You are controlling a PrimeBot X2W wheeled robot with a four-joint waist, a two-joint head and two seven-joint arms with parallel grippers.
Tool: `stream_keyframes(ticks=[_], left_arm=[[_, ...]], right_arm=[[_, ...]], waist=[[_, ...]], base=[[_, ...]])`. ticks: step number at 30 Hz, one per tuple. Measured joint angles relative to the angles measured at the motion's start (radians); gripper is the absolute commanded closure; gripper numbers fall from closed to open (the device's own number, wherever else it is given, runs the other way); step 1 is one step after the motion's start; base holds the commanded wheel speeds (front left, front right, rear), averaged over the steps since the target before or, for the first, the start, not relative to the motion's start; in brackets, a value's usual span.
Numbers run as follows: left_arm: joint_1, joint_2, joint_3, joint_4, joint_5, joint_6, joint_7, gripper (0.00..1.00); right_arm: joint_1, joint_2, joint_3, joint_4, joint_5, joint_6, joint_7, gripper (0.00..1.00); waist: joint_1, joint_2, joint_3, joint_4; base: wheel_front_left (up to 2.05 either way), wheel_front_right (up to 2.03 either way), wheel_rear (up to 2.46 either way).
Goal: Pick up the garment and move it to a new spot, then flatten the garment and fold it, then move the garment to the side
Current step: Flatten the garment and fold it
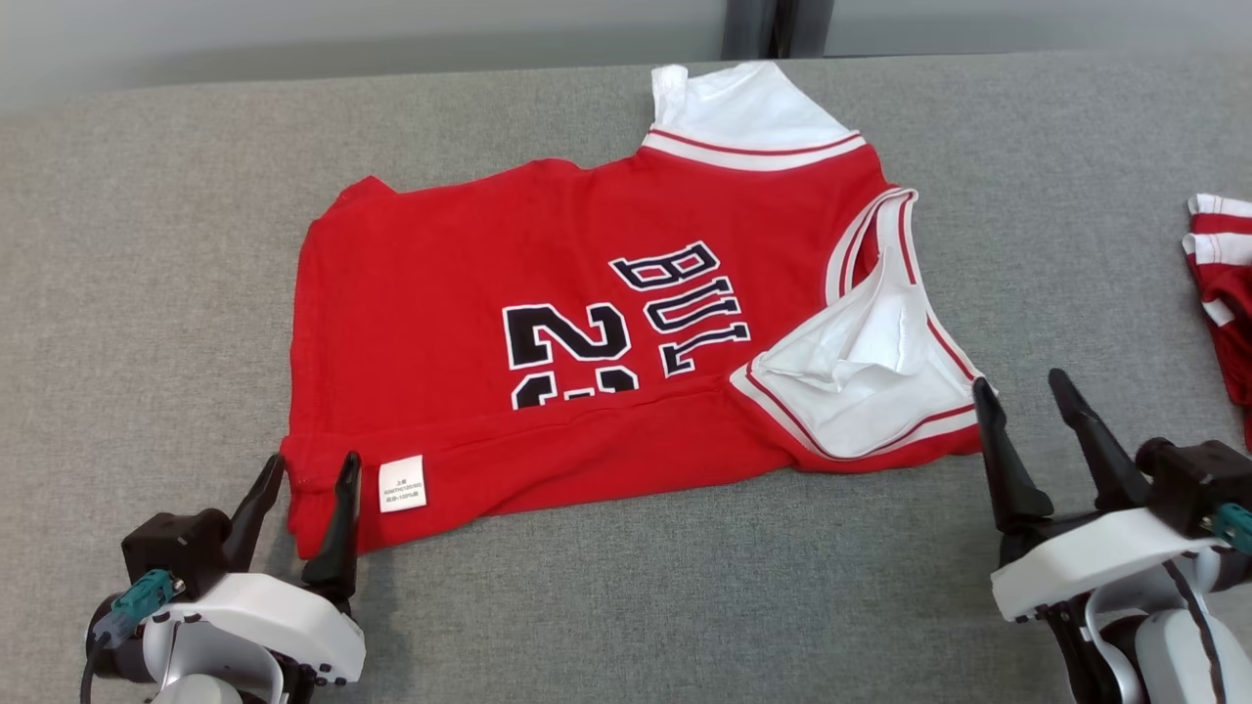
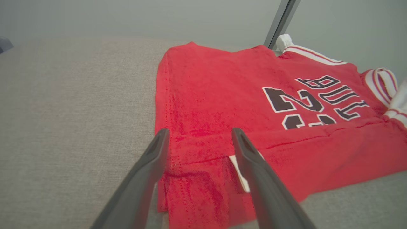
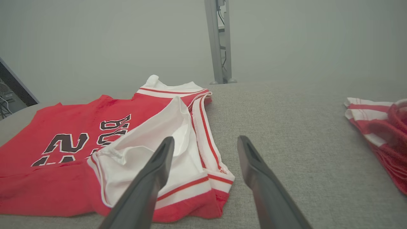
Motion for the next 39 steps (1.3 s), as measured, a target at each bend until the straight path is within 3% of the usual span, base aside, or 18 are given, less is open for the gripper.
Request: stream_keyframes(ticks=[7,17,18,19,20,21,28,34,39], left_arm=[[0.023,-0.036,0.040,0.088,-0.120,-0.036,0.027,0.00],[-0.008,-0.037,0.048,0.132,-0.186,-0.074,0.097,0.00],[-0.013,-0.036,0.048,0.134,-0.190,-0.075,0.107,0.07],[-0.021,-0.034,0.048,0.136,-0.192,-0.075,0.115,0.43],[-0.026,-0.035,0.050,0.138,-0.202,-0.076,0.124,1.00],[-0.027,-0.032,0.053,0.138,-0.213,-0.079,0.136,1.00],[-0.017,-0.022,0.072,0.073,-0.278,-0.098,0.204,1.00],[0.053,0.011,0.080,-0.049,-0.294,-0.062,0.255,1.00],[0.140,0.046,0.086,-0.172,-0.303,-0.015,0.301,1.00]], right_arm=[[-0.053,0.001,0.034,0.122,0.018,0.000,-0.021,0.00],[-0.122,0.002,0.063,0.249,0.044,0.000,-0.023,0.00],[-0.131,0.003,0.069,0.262,0.053,0.000,-0.013,0.00],[-0.139,0.003,0.078,0.273,0.069,0.000,-0.002,0.53],[-0.146,0.003,0.085,0.283,0.080,0.000,0.004,0.80],[-0.153,0.002,0.090,0.288,0.089,0.000,0.010,1.00],[-0.134,-0.025,0.094,0.235,0.164,0.000,0.038,1.00],[-0.036,-0.047,0.057,0.098,0.176,0.000,0.093,1.00],[0.092,-0.030,0.001,-0.027,0.168,0.000,0.149,1.00]], waist=[[0.0000,0.0000,0.038,-0.001],[0.0000,0.0001,0.063,0.009],[0.0000,0.0000,0.064,0.008],[0.0000,0.0000,0.066,0.007],[0.0000,0.0001,0.067,0.005],[0.0000,0.0000,0.067,0.004],[0.0000,0.0000,0.056,0.005],[0.0000,0.0000,0.040,0.003],[0.0000,0.0000,0.026,0.001]], base=[[0.00,0.00,0.00],[0.00,0.00,0.00],[0.00,0.00,0.00],[0.00,0.00,0.00],[0.00,0.00,0.00],[0.00,0.00,0.00],[0.00,0.00,0.00],[0.00,0.00,0.00],[0.00,0.00,0.00]])
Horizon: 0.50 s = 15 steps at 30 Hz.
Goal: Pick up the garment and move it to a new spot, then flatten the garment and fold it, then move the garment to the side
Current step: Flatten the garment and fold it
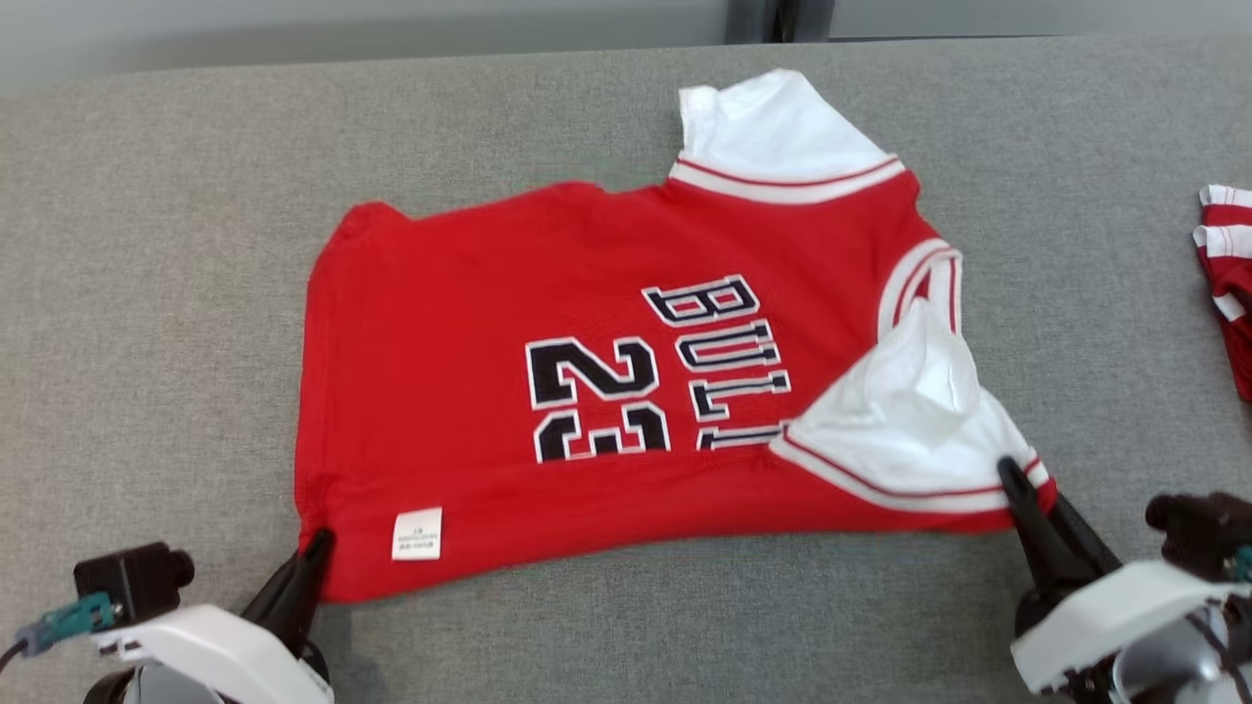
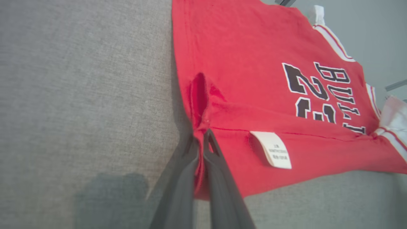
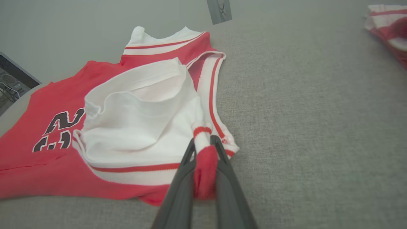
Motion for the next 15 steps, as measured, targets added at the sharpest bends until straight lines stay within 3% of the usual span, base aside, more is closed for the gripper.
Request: stream_keyframes(ticks=[9,10,11,12,15], left_arm=[[0.104,0.026,0.026,-0.124,-0.001,0.079,0.022,1.00],[0.103,0.027,0.022,-0.123,0.004,0.085,0.025,1.00],[0.103,0.028,0.017,-0.120,0.011,0.090,0.026,0.69],[0.102,0.025,0.014,-0.116,0.012,0.092,0.027,0.00],[0.087,0.018,0.015,-0.103,0.033,0.107,0.005,0.00]], right_arm=[[0.188,0.068,-0.074,-0.146,-0.041,0.000,0.092,1.00],[0.193,0.072,-0.075,-0.146,-0.049,0.000,0.102,0.73],[0.197,0.074,-0.072,-0.146,-0.054,0.000,0.108,0.25],[0.197,0.077,-0.070,-0.145,-0.062,0.000,0.108,0.00],[0.184,0.081,-0.073,-0.141,-0.067,0.000,0.095,0.00]], waist=[[0.0000,0.0000,-0.025,0.003],[0.0000,0.0000,-0.026,0.001],[0.0000,0.0000,-0.027,-0.002],[0.0000,0.0000,-0.028,-0.005],[0.0000,0.0000,-0.029,-0.016]], base=[[0.00,0.00,0.00],[0.00,0.00,0.00],[0.00,0.00,0.00],[0.00,0.00,0.00],[0.00,0.00,0.00]])
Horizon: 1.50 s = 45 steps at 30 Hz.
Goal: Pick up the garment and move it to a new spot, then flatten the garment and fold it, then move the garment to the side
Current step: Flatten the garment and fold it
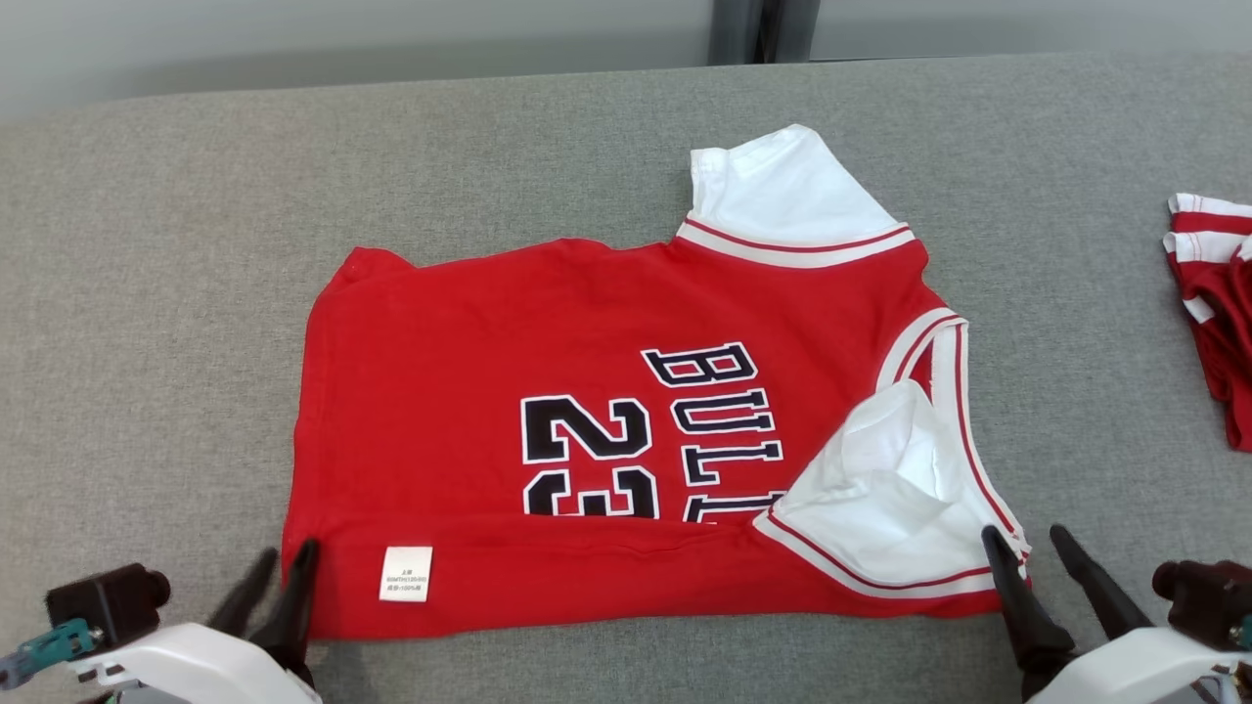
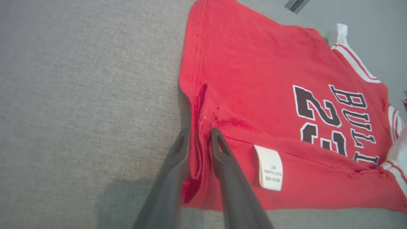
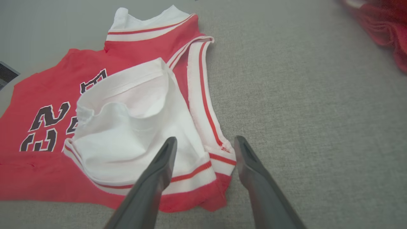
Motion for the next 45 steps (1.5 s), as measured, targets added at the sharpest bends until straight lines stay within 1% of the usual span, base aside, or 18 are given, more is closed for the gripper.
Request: stream_keyframes(ticks=[3,4,6,8,11,15,17,21,30,33,35,37,38,40,41,45], left_arm=[[-0.026,-0.027,0.022,-0.002,0.022,0.012,-0.071,0.00],[-0.035,-0.028,0.027,-0.002,0.038,0.020,-0.095,0.00],[-0.061,-0.035,0.038,-0.005,0.064,0.021,-0.148,0.00],[-0.099,-0.043,0.041,-0.011,0.105,0.021,-0.205,0.00],[-0.155,-0.055,0.038,-0.015,0.149,0.018,-0.273,0.00],[-0.240,-0.042,0.020,0.019,0.226,0.002,-0.342,0.00],[-0.276,-0.019,0.004,0.043,0.288,0.007,-0.361,0.00],[-0.287,-0.007,-0.018,0.064,0.331,0.020,-0.367,0.00],[-0.288,-0.002,-0.034,0.073,0.333,0.023,-0.359,0.00],[-0.316,0.003,-0.046,0.076,0.338,0.016,-0.345,0.00],[-0.367,0.007,-0.054,0.085,0.338,-0.001,-0.321,0.00],[-0.486,0.019,-0.079,0.166,0.305,-0.064,-0.225,0.00],[-0.517,0.019,-0.087,0.192,0.295,-0.083,-0.200,0.00],[-0.637,0.026,-0.114,0.323,0.253,-0.157,-0.099,0.00],[-0.689,0.027,-0.123,0.395,0.239,-0.185,-0.059,0.00],[-0.777,0.029,-0.134,0.536,0.206,-0.238,0.008,0.00]], right_arm=[[-0.029,0.007,-0.014,-0.009,-0.015,0.000,-0.047,0.00],[-0.044,0.010,-0.035,-0.014,-0.024,0.000,-0.073,0.00],[-0.076,0.009,-0.067,-0.026,-0.038,0.000,-0.130,0.00],[-0.115,0.011,-0.078,-0.033,-0.062,0.000,-0.178,0.00],[-0.161,0.013,-0.084,-0.045,-0.097,0.000,-0.221,0.00],[-0.210,0.014,-0.070,-0.066,-0.145,0.000,-0.246,0.00],[-0.239,0.014,-0.054,-0.074,-0.166,0.000,-0.249,0.00],[-0.257,0.011,-0.039,-0.066,-0.173,0.000,-0.242,0.00],[-0.256,0.011,-0.043,-0.043,-0.173,0.000,-0.233,0.00],[-0.261,0.011,-0.046,-0.049,-0.173,0.000,-0.228,0.00],[-0.268,0.010,-0.046,-0.055,-0.173,0.000,-0.225,0.00],[-0.286,0.010,-0.031,-0.058,-0.173,0.000,-0.220,0.00],[-0.293,0.010,-0.027,-0.058,-0.173,0.000,-0.220,0.00],[-0.311,0.010,-0.007,-0.050,-0.165,0.000,-0.225,0.00],[-0.317,0.010,-0.006,-0.041,-0.162,0.000,-0.228,0.00],[-0.335,0.011,0.001,-0.024,-0.153,0.000,-0.243,0.00]], waist=[[0.0000,0.0000,-0.002,-0.008],[0.0000,0.0000,-0.003,-0.010],[0.0000,0.0000,-0.005,-0.011],[0.0000,0.0000,-0.008,-0.009],[0.0000,0.0000,-0.016,-0.004],[0.0000,0.0000,-0.021,0.014],[0.0001,0.0000,-0.026,0.017],[0.0000,0.0000,-0.033,0.016],[0.0000,0.0000,-0.028,0.023],[0.0000,0.0000,-0.016,0.023],[0.0000,0.0000,-0.004,0.023],[0.0000,0.0000,0.028,0.013],[0.0000,0.0000,0.036,0.008],[0.0000,0.0000,0.074,-0.018],[0.0000,0.0000,0.095,-0.032],[0.0000,0.0000,0.134,-0.061]], base=[[0.00,0.00,0.00],[0.00,0.00,0.00],[0.00,0.00,0.00],[0.00,0.00,0.00],[0.00,0.00,0.00],[0.00,0.00,0.00],[0.00,0.00,0.00],[0.00,0.00,0.00],[0.00,0.00,0.00],[0.00,0.00,0.00],[0.00,0.00,0.00],[0.00,0.00,0.00],[0.00,0.00,0.00],[0.00,0.00,0.00],[0.00,0.00,0.00],[0.00,0.00,0.00]])
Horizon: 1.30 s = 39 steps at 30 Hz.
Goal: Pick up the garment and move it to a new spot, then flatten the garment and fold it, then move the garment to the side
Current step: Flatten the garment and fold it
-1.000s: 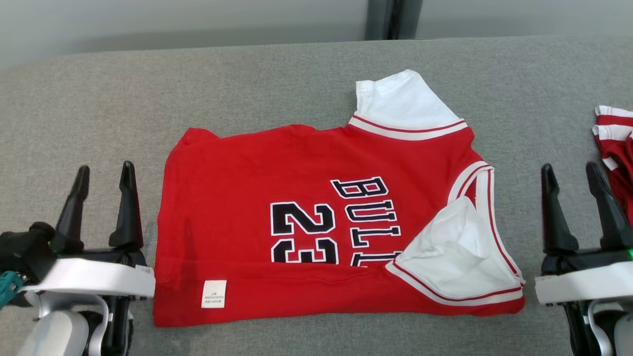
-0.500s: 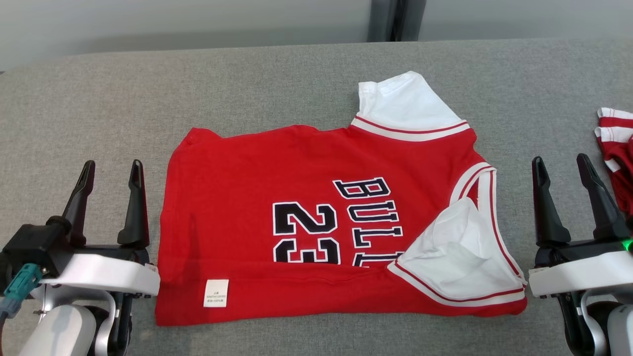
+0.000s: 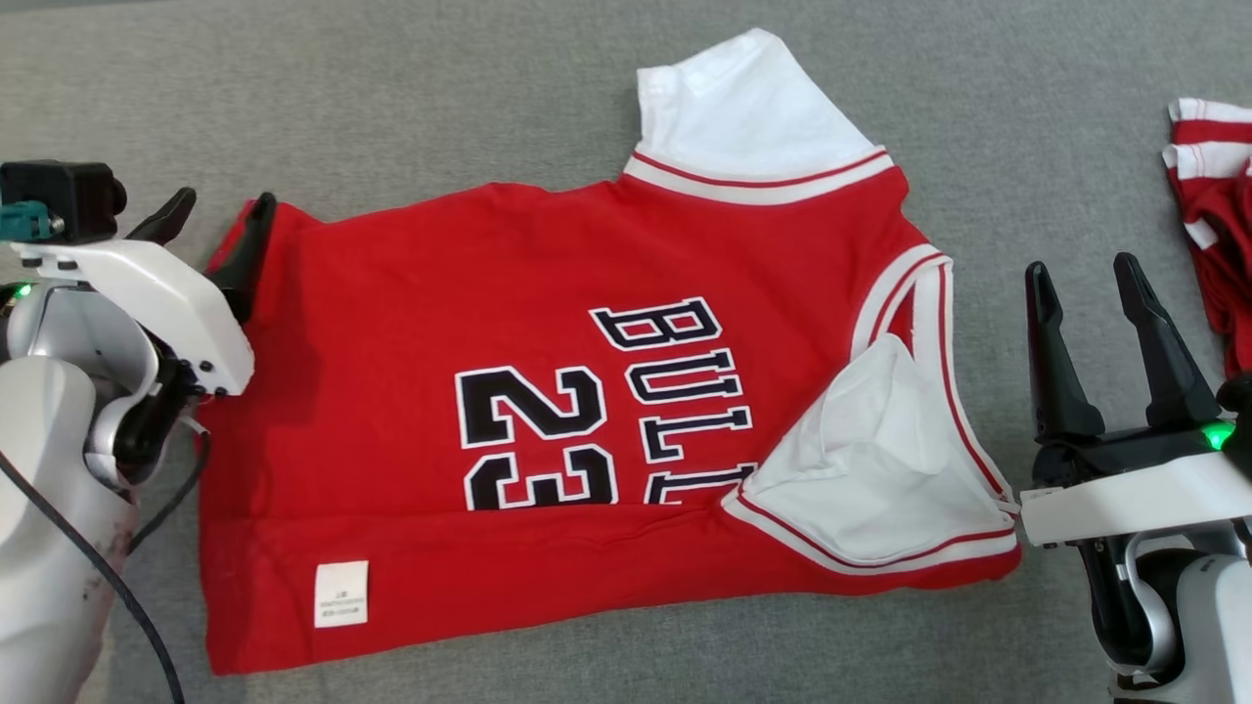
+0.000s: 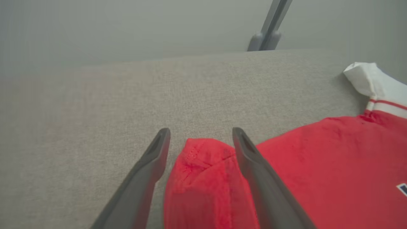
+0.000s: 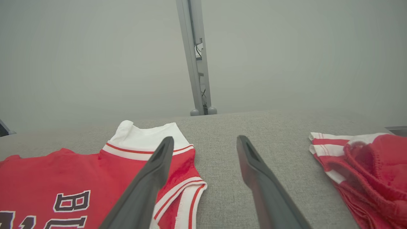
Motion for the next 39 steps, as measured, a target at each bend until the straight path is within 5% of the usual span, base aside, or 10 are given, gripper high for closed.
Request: stream_keyframes(ticks=[6,7,9,19,27,35,36,38,39], left_arm=[[-0.083,-0.004,-0.016,0.200,-0.040,-0.061,0.081,0.00],[-0.099,-0.006,-0.016,0.227,-0.045,-0.068,0.077,0.20],[-0.113,-0.008,-0.015,0.250,-0.046,-0.070,0.067,1.00],[-0.196,-0.058,-0.051,0.308,-0.047,-0.096,0.008,1.00],[-0.294,-0.162,-0.096,0.335,-0.037,-0.108,-0.060,1.00],[-0.320,-0.189,-0.122,0.367,-0.051,-0.116,-0.091,1.00],[-0.324,-0.190,-0.124,0.370,-0.056,-0.117,-0.095,1.00],[-0.332,-0.193,-0.129,0.377,-0.063,-0.117,-0.104,1.00],[-0.334,-0.193,-0.130,0.380,-0.066,-0.117,-0.107,1.00]], right_arm=[[-0.017,0.001,0.001,0.036,0.002,0.000,-0.020,0.00],[-0.022,0.001,-0.002,0.043,0.002,0.000,-0.022,0.00],[-0.036,0.000,-0.001,0.048,0.002,0.000,-0.022,0.00],[-0.529,-0.184,0.082,0.313,0.109,0.000,0.051,0.00],[-0.879,-0.256,0.466,0.797,0.242,0.000,0.194,0.00],[-0.977,-0.268,0.619,0.933,0.330,0.000,0.221,0.00],[-0.986,-0.270,0.635,0.937,0.343,0.000,0.221,0.50],[-1.004,-0.277,0.663,0.946,0.368,0.000,0.220,1.00],[-1.013,-0.284,0.678,0.949,0.381,0.000,0.218,1.00]], waist=[[0.0000,0.0000,0.044,-0.041],[0.0000,0.0000,0.048,-0.041],[0.0000,0.0000,0.051,-0.038],[0.0000,0.0000,0.077,0.019],[0.0000,0.0000,0.144,0.158],[0.0001,0.0000,0.180,0.199],[0.0000,0.0000,0.182,0.200],[0.0000,0.0000,0.182,0.200],[0.0000,0.0000,0.182,0.200]], base=[[0.00,0.00,0.00],[0.00,0.00,0.00],[0.00,0.00,0.00],[0.00,0.00,0.00],[0.00,0.00,0.00],[0.00,0.00,0.00],[0.00,0.00,0.00],[0.00,0.00,0.00],[0.00,0.00,0.00]])
